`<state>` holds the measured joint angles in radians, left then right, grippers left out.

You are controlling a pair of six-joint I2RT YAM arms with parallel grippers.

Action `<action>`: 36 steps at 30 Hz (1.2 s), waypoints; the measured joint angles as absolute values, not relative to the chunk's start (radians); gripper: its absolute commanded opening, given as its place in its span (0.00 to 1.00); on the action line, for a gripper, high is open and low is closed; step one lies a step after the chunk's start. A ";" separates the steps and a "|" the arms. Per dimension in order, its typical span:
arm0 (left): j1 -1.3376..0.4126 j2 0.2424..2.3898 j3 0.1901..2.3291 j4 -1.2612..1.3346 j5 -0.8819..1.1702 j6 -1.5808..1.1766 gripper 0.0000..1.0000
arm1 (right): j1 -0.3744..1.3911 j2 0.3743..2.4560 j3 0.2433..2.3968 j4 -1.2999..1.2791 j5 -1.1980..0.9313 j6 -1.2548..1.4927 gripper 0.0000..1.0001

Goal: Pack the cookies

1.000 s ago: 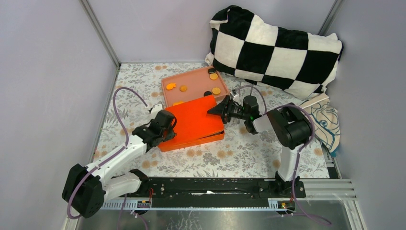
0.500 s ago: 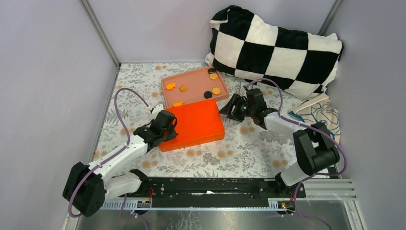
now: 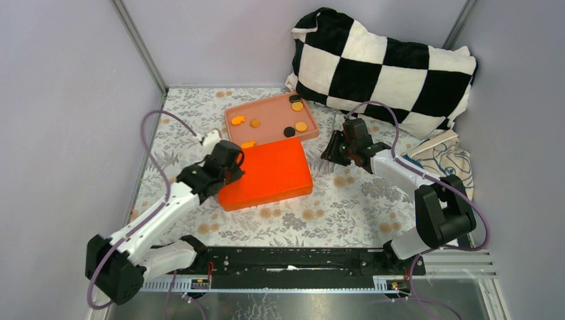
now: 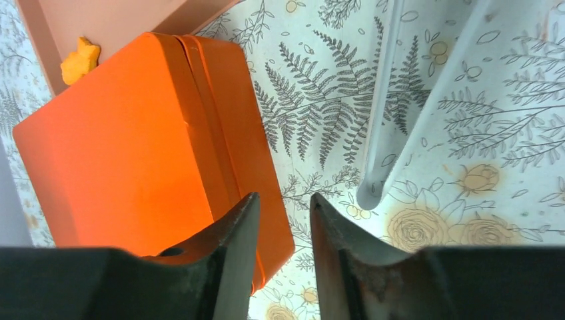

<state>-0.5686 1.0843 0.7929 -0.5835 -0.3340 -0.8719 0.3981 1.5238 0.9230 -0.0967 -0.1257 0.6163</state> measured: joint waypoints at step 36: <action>-0.436 1.267 0.691 -0.785 -0.542 -1.083 0.00 | 0.579 1.496 1.248 -0.363 -0.113 0.302 0.08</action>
<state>-0.4358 1.2675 0.6910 -0.7845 -0.5423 -1.0832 0.5793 1.4963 1.2476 -0.3634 -0.1127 0.3016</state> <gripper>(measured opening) 0.000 0.095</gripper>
